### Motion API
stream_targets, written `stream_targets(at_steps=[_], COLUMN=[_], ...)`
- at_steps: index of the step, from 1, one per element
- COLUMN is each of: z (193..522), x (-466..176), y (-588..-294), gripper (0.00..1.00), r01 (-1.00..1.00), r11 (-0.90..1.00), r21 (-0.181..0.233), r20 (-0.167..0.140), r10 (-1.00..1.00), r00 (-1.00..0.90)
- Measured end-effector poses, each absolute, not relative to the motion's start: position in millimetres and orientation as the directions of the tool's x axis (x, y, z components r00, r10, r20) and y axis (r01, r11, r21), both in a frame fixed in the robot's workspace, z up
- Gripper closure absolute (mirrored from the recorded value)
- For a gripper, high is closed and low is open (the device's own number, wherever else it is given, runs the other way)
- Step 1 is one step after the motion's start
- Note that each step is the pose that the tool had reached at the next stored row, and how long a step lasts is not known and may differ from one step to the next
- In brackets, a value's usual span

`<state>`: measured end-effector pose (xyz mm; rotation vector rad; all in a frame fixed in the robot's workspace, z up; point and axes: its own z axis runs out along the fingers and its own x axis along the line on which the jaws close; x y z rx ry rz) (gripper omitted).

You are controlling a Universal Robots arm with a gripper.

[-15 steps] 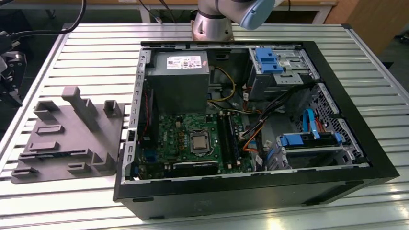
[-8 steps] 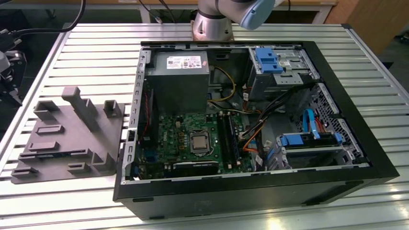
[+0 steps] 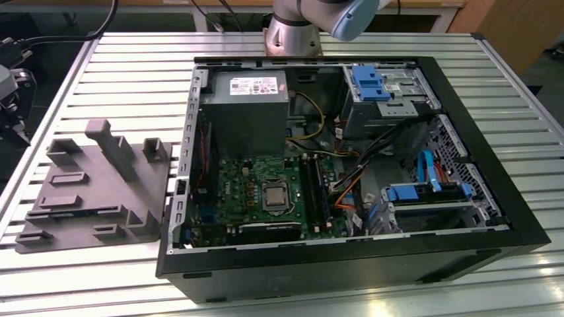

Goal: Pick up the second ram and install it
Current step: 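Pick up the second ram and move it above second insertion slot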

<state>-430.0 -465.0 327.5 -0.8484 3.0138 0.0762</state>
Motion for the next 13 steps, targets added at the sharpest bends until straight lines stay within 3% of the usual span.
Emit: stream_targets(at_steps=[13], z=[327.5], x=[-430.2], y=[-465.0], gripper=[0.89], r01=[-0.594], r11=[0.803], r21=[0.044], r20=[-0.022], r10=[-0.594], r00=[-0.804])
